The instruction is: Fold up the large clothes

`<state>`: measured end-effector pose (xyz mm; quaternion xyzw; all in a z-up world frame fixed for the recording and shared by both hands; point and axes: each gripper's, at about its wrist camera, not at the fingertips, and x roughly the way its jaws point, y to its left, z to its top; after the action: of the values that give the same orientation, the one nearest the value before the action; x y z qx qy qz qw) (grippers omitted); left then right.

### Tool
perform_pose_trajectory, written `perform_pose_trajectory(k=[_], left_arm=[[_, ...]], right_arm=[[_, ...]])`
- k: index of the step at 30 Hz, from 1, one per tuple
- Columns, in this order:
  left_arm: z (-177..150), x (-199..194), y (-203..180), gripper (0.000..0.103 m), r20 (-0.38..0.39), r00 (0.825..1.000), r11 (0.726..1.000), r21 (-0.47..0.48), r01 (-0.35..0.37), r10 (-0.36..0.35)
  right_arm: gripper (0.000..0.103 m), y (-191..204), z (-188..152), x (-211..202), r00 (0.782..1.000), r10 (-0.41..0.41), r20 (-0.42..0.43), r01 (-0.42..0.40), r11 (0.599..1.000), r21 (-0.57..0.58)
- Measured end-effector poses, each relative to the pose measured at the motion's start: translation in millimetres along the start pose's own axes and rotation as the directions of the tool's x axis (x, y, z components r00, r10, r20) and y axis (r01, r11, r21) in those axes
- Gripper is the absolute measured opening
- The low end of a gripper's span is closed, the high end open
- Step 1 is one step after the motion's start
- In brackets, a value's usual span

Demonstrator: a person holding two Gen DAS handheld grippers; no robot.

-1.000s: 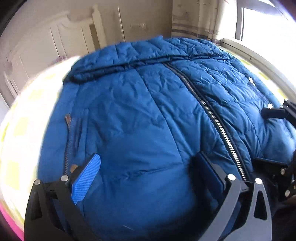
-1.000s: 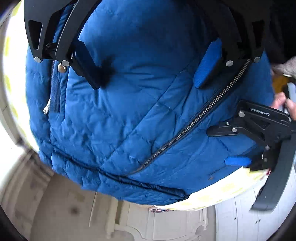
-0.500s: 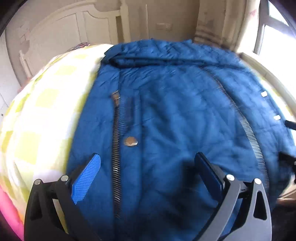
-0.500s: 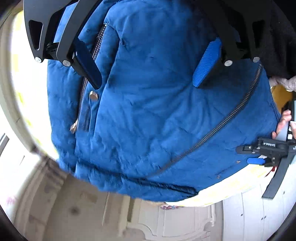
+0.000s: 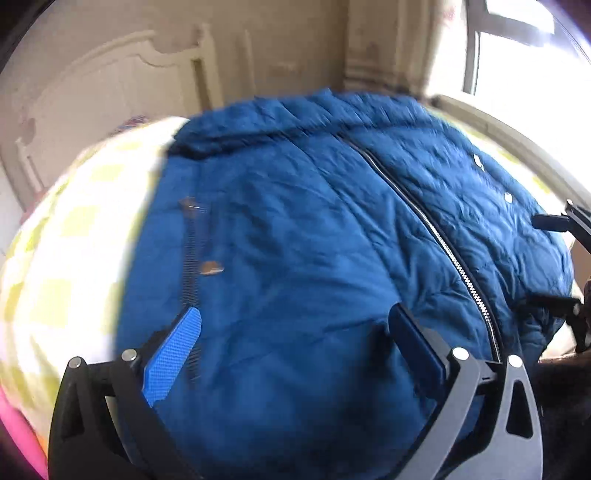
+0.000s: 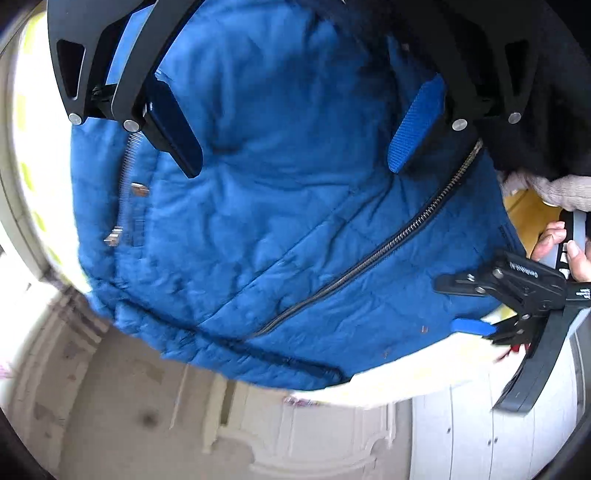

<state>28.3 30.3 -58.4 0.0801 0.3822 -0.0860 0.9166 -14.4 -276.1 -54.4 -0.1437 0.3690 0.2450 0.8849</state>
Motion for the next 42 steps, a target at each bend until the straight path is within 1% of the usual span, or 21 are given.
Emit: perform_pose_trajectory(k=[2, 3, 4, 5, 9, 12, 14, 15, 16, 20, 22, 23, 25, 26, 28, 30, 31, 34, 36, 39, 42], left_arm=[[-10.0, -2.3, 15.2, 0.101, -0.016, 0.999, 0.999, -0.03, -0.034, 0.033], [-19.1, 4.3, 25.8, 0.101, -0.049, 0.997, 0.997, -0.053, -0.055, 0.052], [-27.5, 9.1, 37.0, 0.101, -0.055, 0.998, 0.995, -0.096, -0.027, 0.021], [-30.9, 8.2, 42.1, 0.101, -0.032, 1.0, 0.992, -0.124, -0.003, -0.001], [-29.8, -0.5, 37.6, 0.101, -0.03, 0.998, 0.994, -0.097, -0.056, 0.053], [-32.8, -13.2, 42.1, 0.101, -0.001, 0.999, 0.993, -0.111, -0.049, 0.049], [-39.6, -3.8, 48.8, 0.101, -0.036, 0.997, 0.991, -0.119, -0.069, 0.065], [-43.3, -2.0, 53.5, 0.101, -0.029, 0.999, 0.989, -0.143, -0.036, 0.032], [-44.2, -3.7, 56.0, 0.101, -0.018, 0.999, 0.988, -0.154, -0.029, 0.027], [-41.7, -12.5, 55.2, 0.101, -0.022, 0.998, 0.989, -0.135, -0.065, 0.063], [-46.5, -19.2, 68.3, 0.101, -0.016, 0.997, 0.981, -0.179, -0.076, 0.074], [-49.1, -18.6, 77.2, 0.101, -0.018, 0.998, 0.975, -0.215, -0.057, 0.054], [-53.7, -15.6, 91.3, 0.101, -0.011, 1.0, 0.961, -0.275, -0.012, 0.009], [-53.5, -14.9, 92.9, 0.101, -0.01, 1.0, 0.96, -0.278, -0.02, 0.018], [-54.1, -14.4, 90.6, 0.101, -0.021, 0.999, 0.969, -0.246, -0.032, 0.028], [-56.1, -17.1, 90.9, 0.101, -0.027, 0.999, 0.969, -0.245, -0.027, 0.021], [-57.9, -19.4, 91.2, 0.101, -0.029, 0.999, 0.969, -0.247, -0.02, 0.013], [-66.5, -26.2, 86.2, 0.1, -0.023, 1.0, 0.975, -0.222, -0.002, -0.003], [-71.5, -31.8, 81.0, 0.092, -0.01, 1.0, 0.979, -0.204, 0.011, -0.013], [-73.3, -35.6, 78.2, 0.083, -0.005, 0.999, 0.98, -0.198, 0.033, -0.035], [-73.2, -35.9, 80.3, 0.078, 0.001, 0.999, 0.978, -0.203, 0.05, -0.051]], right_arm=[[0.096, -16.2, -12.7, 1.3, 0.999, -0.036, -0.037, 0.037, 0.999, 0.033], [0.096, -26.0, -21.4, 6.1, 0.998, -0.022, -0.059, 0.027, 0.997, 0.073], [0.096, -33.9, -27.6, 5.6, 0.999, 0.017, -0.037, -0.012, 0.992, 0.127], [0.096, -35.2, -30.6, 3.0, 1.0, 0.017, -0.015, -0.014, 0.989, 0.146], [0.092, -26.6, -24.3, -10.5, 0.999, -0.03, -0.016, 0.032, 0.994, 0.104], [0.092, -30.6, -25.1, -20.5, 0.996, -0.087, 0.011, 0.085, 0.991, 0.105], [0.092, -44.6, -35.7, -14.6, 0.995, -0.096, -0.039, 0.101, 0.983, 0.151], [0.092, -53.9, -43.7, -9.8, 0.997, -0.064, -0.054, 0.074, 0.977, 0.2], [0.092, -57.0, -45.8, -10.9, 0.998, -0.052, -0.038, 0.059, 0.973, 0.225], [0.092, -59.1, -46.9, -27.7, 0.996, -0.091, -0.02, 0.094, 0.973, 0.21], [0.092, -72.8, -53.7, -34.7, 0.992, -0.117, -0.043, 0.125, 0.958, 0.257], [0.092, -85.2, -60.0, -36.9, 0.992, -0.116, -0.048, 0.125, 0.942, 0.313], [0.092, -104.7, -71.4, -36.1, 0.993, -0.103, -0.064, 0.12, 0.907, 0.404], [0.092, -108.0, -75.0, -36.9, 0.994, -0.097, -0.048, 0.108, 0.901, 0.421], [0.093, -104.0, -77.4, -37.7, 0.994, -0.1, -0.04, 0.107, 0.908, 0.404], [0.084, -94.6, -77.7, -38.5, 0.997, -0.073, -0.028, 0.078, 0.924, 0.374], [0.083, -90.1, -79.8, -40.7, 0.998, -0.062, -0.022, 0.066, 0.928, 0.366], [0.082, -93.4, -93.5, -51.7, 0.999, -0.045, 0.007, 0.039, 0.912, 0.409], [0.078, -104.1, -104.6, -55.4, 1.0, -0.008, 0.007, 0.003, 0.877, 0.48], [0.078, -104.1, -123.6, -50.3, 0.999, 0.025, -0.032, -0.004, 0.845, 0.534], [0.078, -100.0, -130.8, -45.1, 0.995, 0.096, 0.022, -0.092, 0.823, 0.561]])
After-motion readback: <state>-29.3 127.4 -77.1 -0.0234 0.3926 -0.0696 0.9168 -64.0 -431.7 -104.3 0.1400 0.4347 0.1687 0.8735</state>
